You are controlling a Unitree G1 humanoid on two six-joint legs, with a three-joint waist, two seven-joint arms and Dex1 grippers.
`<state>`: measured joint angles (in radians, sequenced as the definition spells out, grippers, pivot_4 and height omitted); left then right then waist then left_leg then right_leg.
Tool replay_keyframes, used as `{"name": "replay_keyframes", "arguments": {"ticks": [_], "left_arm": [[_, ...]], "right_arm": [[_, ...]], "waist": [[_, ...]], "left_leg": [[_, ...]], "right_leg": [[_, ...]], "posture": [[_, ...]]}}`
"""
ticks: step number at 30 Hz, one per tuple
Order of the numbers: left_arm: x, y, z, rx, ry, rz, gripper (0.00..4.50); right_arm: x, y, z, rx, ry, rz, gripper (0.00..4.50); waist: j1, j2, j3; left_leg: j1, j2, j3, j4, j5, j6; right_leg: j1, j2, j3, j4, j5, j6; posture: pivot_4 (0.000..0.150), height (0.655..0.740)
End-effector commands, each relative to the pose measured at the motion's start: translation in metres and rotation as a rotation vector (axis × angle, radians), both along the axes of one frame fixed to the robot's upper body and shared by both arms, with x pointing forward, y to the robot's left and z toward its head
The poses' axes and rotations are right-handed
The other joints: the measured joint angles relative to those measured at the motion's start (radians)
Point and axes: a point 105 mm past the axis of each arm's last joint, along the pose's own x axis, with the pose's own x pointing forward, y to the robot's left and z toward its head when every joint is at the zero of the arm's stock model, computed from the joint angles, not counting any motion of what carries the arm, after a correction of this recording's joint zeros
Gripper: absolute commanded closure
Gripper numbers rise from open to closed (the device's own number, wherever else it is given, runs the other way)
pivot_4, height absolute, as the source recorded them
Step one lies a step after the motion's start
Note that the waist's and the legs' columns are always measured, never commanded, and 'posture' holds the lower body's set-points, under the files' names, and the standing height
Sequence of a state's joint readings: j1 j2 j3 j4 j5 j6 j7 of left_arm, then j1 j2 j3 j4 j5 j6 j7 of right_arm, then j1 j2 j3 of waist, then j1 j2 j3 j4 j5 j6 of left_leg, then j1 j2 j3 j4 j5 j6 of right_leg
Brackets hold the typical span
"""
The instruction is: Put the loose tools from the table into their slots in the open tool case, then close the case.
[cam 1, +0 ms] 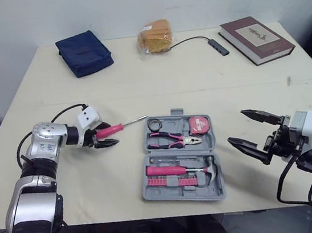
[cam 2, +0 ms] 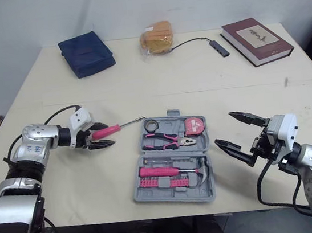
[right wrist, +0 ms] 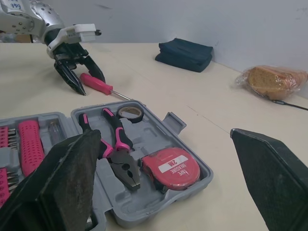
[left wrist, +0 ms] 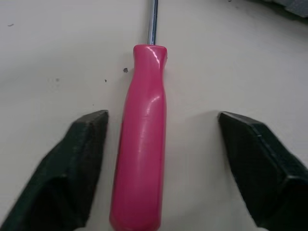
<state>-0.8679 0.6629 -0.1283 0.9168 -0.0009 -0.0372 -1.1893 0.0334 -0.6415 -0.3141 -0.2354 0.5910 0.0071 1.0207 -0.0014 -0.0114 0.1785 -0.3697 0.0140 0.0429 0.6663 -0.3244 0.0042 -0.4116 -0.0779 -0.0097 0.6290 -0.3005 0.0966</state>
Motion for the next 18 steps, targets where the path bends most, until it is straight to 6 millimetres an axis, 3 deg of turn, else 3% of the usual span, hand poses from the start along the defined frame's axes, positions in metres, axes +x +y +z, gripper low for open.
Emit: {"name": "replay_keyframes", "arguments": {"ticks": [1,2,4,11,18], "left_arm": [[0.000,0.001,-0.007,0.010,0.003,0.007,2.59],[0.000,0.001,-0.007,0.011,-0.003,0.013,3.18],[0.000,0.003,-0.008,0.010,-0.012,0.021,3.95],[-0.001,0.005,0.014,-0.093,-0.116,0.009,3.95],[-0.025,-0.018,0.069,-0.221,-0.271,-0.202,3.95]], "right_arm": [[-0.004,0.004,0.010,-0.023,-0.035,0.012,0.00],[-0.004,0.003,0.009,-0.024,-0.034,0.011,0.00],[-0.005,0.003,0.007,-0.030,-0.025,0.010,0.00],[-0.009,0.001,0.005,-0.056,-0.013,0.010,0.00],[-0.009,-0.006,0.007,-0.082,-0.018,0.000,0.00]], "waist": [[0.001,0.000,0.000],[0.001,0.000,0.000],[0.002,0.000,0.000],[-0.001,0.000,0.000],[0.001,0.000,0.000]], "left_leg": [[0.000,0.000,0.000,0.000,0.000,0.000],[0.000,0.000,0.000,0.000,0.000,0.000],[0.000,0.000,0.000,0.000,0.000,0.000],[0.000,0.000,0.000,0.000,0.000,0.000],[-0.001,0.001,0.000,0.000,0.000,-0.001]], "right_leg": [[0.000,0.000,0.000,0.000,0.000,0.000],[0.000,0.000,0.000,0.000,0.000,0.000],[0.000,0.000,0.000,0.000,0.000,0.000],[0.000,0.000,0.000,0.000,0.000,0.000],[0.000,-0.001,0.000,0.001,0.000,0.000]], "posture": [[0.150,0.7400],[0.150,0.7400],[0.150,0.7400],[0.150,0.7400],[0.150,0.7400]]}}
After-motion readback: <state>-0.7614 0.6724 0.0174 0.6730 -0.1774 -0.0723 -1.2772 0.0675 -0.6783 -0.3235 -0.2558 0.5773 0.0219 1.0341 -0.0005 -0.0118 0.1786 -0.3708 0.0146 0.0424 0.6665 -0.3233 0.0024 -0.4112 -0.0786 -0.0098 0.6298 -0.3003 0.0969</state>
